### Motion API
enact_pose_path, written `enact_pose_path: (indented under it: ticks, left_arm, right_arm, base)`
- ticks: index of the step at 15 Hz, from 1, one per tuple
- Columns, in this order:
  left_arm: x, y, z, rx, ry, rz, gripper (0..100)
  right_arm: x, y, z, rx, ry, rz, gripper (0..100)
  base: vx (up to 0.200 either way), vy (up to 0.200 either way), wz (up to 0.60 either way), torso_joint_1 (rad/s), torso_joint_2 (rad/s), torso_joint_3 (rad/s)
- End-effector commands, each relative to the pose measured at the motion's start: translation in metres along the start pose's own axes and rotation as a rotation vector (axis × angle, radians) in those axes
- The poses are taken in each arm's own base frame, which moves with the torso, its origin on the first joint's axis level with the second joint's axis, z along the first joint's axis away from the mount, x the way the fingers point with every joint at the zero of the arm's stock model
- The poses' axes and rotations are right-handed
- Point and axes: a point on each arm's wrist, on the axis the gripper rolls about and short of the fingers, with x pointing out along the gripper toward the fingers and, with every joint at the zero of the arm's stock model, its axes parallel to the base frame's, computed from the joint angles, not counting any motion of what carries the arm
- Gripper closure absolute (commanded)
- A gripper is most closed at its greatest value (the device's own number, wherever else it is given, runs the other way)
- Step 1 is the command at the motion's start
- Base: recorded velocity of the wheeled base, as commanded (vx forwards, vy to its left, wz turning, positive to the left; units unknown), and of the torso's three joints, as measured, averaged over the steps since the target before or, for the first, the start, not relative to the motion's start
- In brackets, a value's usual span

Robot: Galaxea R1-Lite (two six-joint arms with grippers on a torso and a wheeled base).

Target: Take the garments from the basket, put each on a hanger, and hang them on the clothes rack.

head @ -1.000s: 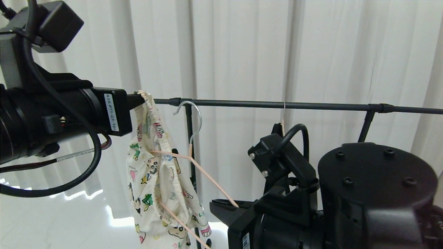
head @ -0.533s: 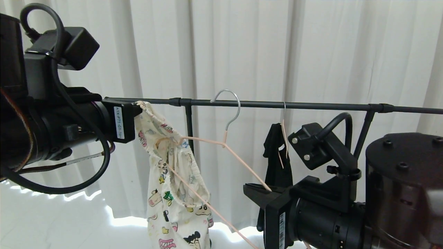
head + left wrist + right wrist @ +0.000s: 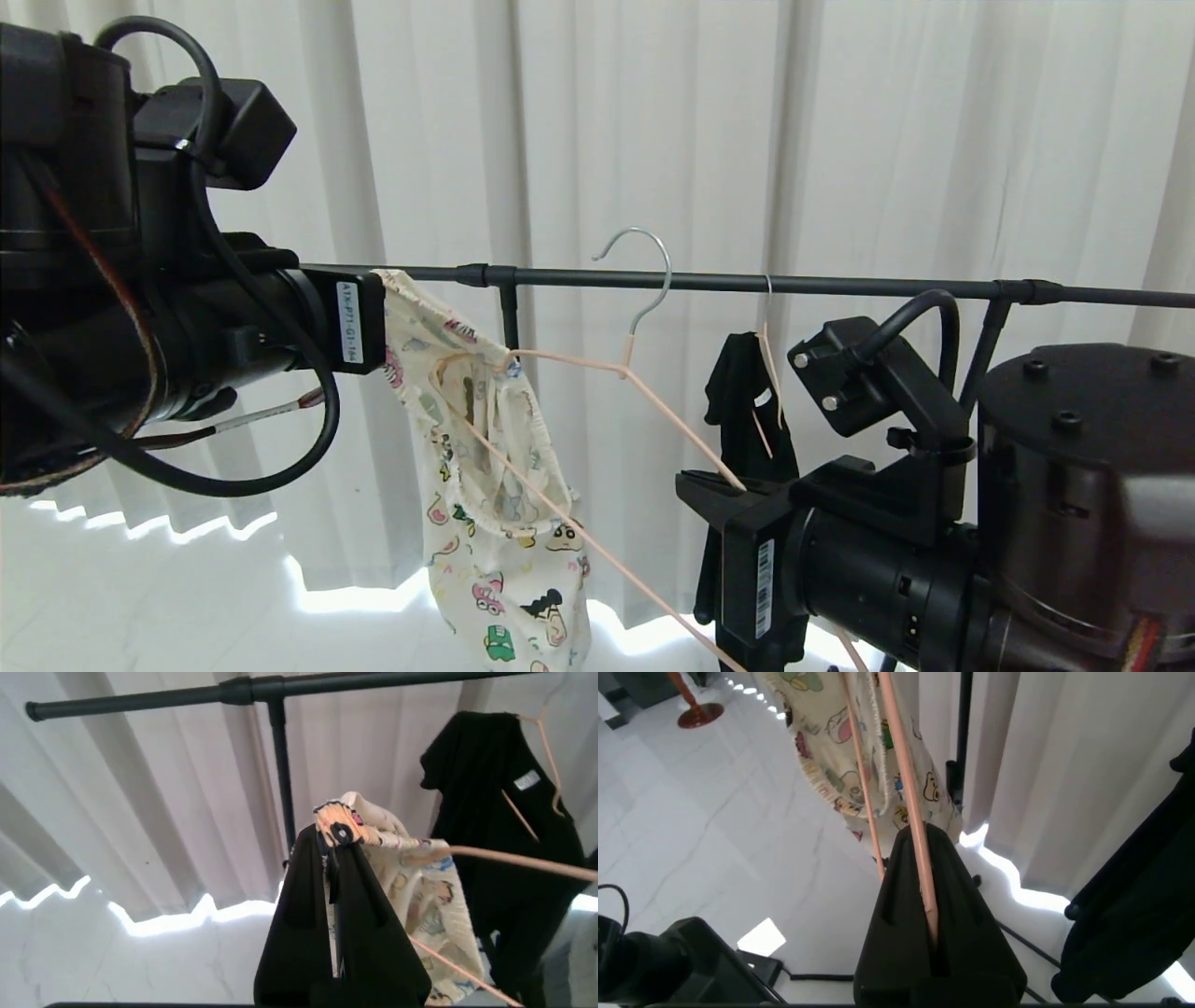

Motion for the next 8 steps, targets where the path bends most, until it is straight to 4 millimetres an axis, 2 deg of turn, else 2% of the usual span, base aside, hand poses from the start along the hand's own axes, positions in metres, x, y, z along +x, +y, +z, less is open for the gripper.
enact_pose_path:
  ticks: [1, 5, 8]
  left_arm:
    - [0.006, -0.002, 0.001, 0.001, 0.008, 0.009, 100]
    - [0.008, -0.001, -0.001, 0.005, 0.017, 0.022, 100]
    - [0.019, 0.001, -0.003, 0.009, 0.037, 0.095, 100]
  right_arm:
    - [0.000, 0.000, 0.000, -0.004, 0.000, 0.000, 100]
    - [0.000, 0.000, -0.001, -0.018, 0.005, -0.001, 100]
    - [-0.004, 0.000, 0.000, -0.021, 0.010, 0.002, 100]
  base:
    - [0.000, 0.000, 0.00, 0.000, 0.00, 0.000]
    - [0.000, 0.000, 0.00, 0.000, 0.00, 0.000]
    - [0.000, 0.000, 0.00, 0.000, 0.00, 0.000]
